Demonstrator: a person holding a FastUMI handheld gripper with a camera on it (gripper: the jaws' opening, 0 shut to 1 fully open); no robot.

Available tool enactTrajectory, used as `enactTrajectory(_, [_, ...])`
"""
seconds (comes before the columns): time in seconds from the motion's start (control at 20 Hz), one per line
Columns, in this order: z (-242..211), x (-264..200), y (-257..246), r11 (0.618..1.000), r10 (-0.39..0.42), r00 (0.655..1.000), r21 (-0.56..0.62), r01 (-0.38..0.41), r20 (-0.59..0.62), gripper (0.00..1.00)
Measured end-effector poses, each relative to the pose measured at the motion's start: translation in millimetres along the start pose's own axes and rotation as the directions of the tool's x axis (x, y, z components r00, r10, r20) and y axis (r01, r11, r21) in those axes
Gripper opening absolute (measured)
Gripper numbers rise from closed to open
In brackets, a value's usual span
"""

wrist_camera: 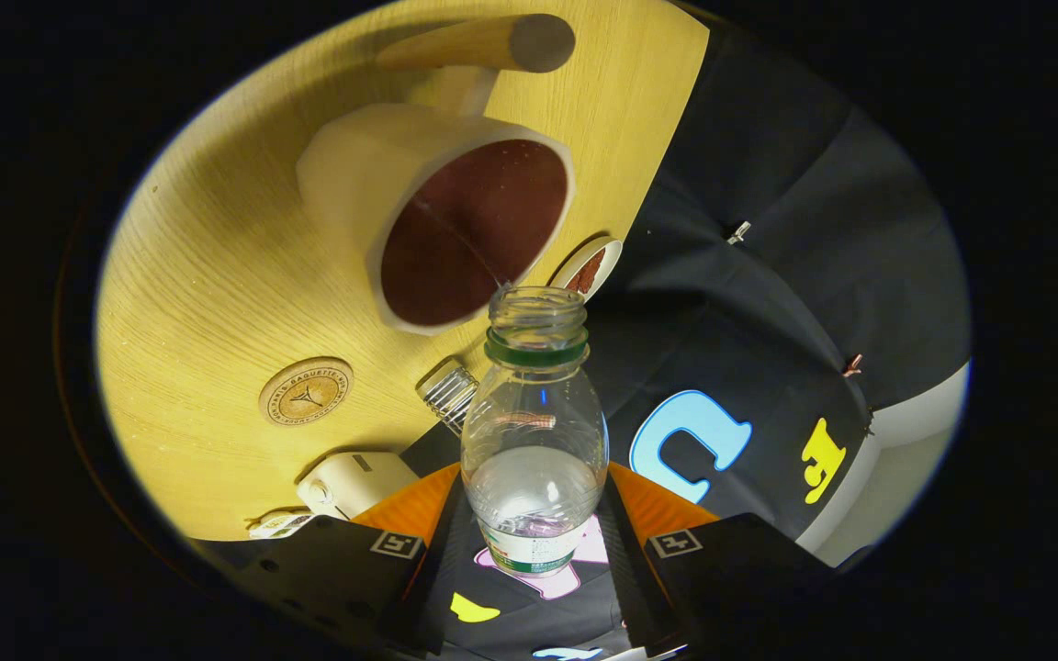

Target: Take the bottle from table, then pour the juice into the cup, finally place the bottle on the coaster

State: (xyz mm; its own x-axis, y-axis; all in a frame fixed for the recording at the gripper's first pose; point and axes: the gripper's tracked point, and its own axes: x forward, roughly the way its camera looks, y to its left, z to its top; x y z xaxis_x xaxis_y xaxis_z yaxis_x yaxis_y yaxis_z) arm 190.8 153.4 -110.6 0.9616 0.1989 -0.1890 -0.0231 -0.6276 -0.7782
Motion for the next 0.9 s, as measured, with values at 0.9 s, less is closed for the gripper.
enactTrajectory(0.9, [1.8, -5.4, -1.3, 1.000, 0.016, 1.000, -0.014, -0.015, 0.025, 0.74])
